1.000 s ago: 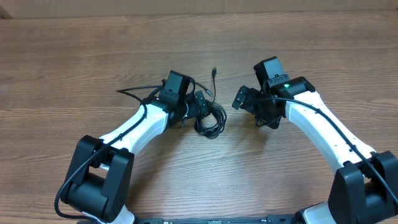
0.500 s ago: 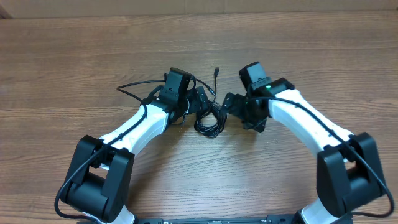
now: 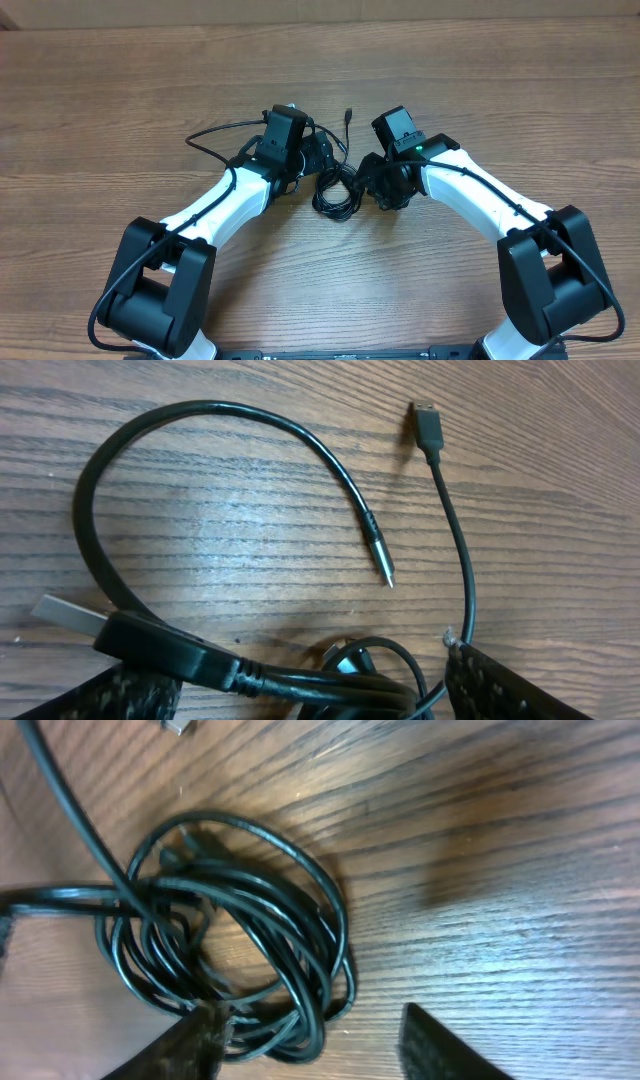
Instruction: Untangle cables
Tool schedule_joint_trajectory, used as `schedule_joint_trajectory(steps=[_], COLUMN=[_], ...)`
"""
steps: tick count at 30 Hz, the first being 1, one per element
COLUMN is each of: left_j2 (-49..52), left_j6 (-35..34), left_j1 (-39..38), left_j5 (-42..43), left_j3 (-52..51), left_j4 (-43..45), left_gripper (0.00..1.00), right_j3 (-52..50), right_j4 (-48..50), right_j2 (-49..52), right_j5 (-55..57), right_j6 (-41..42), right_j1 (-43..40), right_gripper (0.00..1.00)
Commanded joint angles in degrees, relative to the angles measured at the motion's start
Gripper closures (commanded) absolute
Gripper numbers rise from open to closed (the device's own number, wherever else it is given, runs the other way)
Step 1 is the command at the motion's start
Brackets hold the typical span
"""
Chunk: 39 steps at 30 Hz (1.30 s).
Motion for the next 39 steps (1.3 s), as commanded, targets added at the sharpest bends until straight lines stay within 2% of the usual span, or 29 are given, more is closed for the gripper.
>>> schedule_joint_trajectory(steps=[1,3,5,6,8,9,10,11,12,13,19,23,26,31,32,33,34,36,39], left_j2=[2.99,4.81,5.73,5.81,5.79,5.79,5.79,5.79,5.70,5.55,2.51,1.90,1.92,1.92,1.92,1.92,1.90,1.84,1.60], left_j6=[1.01,1.07,1.11,1.29,1.79,1.79,1.81,1.99,2.45,3.08,5.81,6.49,8.72,19.34,20.76,21.24,21.44,22.77,24.87], left_j1=[-0.02,-0.02,0.02,0.07,0.09,0.09,0.11,0.11,0.11,0.11,0.17,0.79,1.49,2.36,2.36,2.38,2.43,2.78,3.50], left_j5=[1.33,1.75,1.70,1.68,1.75,1.97,2.01,1.99,2.01,2.01,2.12,2.12,2.71,16.00,18.12,18.91,18.86,18.82,18.53], left_j3=[0.00,0.00,0.00,0.00,0.02,0.07,0.07,0.07,0.07,0.07,0.07,0.07,0.07,0.09,0.22,0.59,1.09,2.97,6.78], left_j4=[1.01,3.04,4.83,5.29,6.05,6.14,6.12,6.12,6.12,6.10,3.98,1.79,-0.42,0.83,1.07,0.81,0.11,-2.78,-9.07], left_gripper=[0.18,0.22,0.38,0.41,0.58,0.70,0.81,0.89,0.95,0.96,0.96,0.96,0.96,0.95,0.89,0.72,0.61,0.60,0.50], right_j3=[-1.33,-2.36,-2.99,-3.08,-3.08,-3.08,-3.08,-3.08,-3.08,-3.08,-3.08,-3.08,-3.08,-3.08,-3.08,-3.08,-3.08,-3.08,-3.08], right_j4=[1.09,2.64,2.95,2.95,2.99,2.99,3.06,3.23,3.45,3.78,4.42,4.42,4.72,7.87,8.37,8.74,8.94,8.96,8.92], right_j2=[0.17,0.17,0.17,0.17,0.17,0.17,0.17,0.17,0.17,0.17,0.17,0.17,0.17,0.17,0.17,0.17,0.17,0.17,0.17], right_j5=[-0.22,-0.28,-0.26,-0.28,-0.72,-1.14,-1.70,-2.27,-2.67,-2.71,-3.30,-4.15,-4.15,-6.10,-6.93,-7.41,-7.58,-7.56,-7.54], right_j6=[0.63,0.66,2.25,2.64,2.60,2.60,2.58,2.56,2.51,2.32,1.90,1.90,1.99,3.48,3.48,3.48,3.48,3.45,3.43], right_j1=[0.07,0.07,0.07,0.07,0.07,0.07,0.07,0.07,0.13,0.24,2.14,2.67,2.03,-0.46,-0.83,-1.16,-1.36,-1.70,-2.01], right_gripper=[0.53,0.54,0.53,0.53,0.54,0.56,0.64,0.76,0.87,0.96,0.96,0.90,0.89,0.87,0.84,0.80,0.79,0.78,0.77])
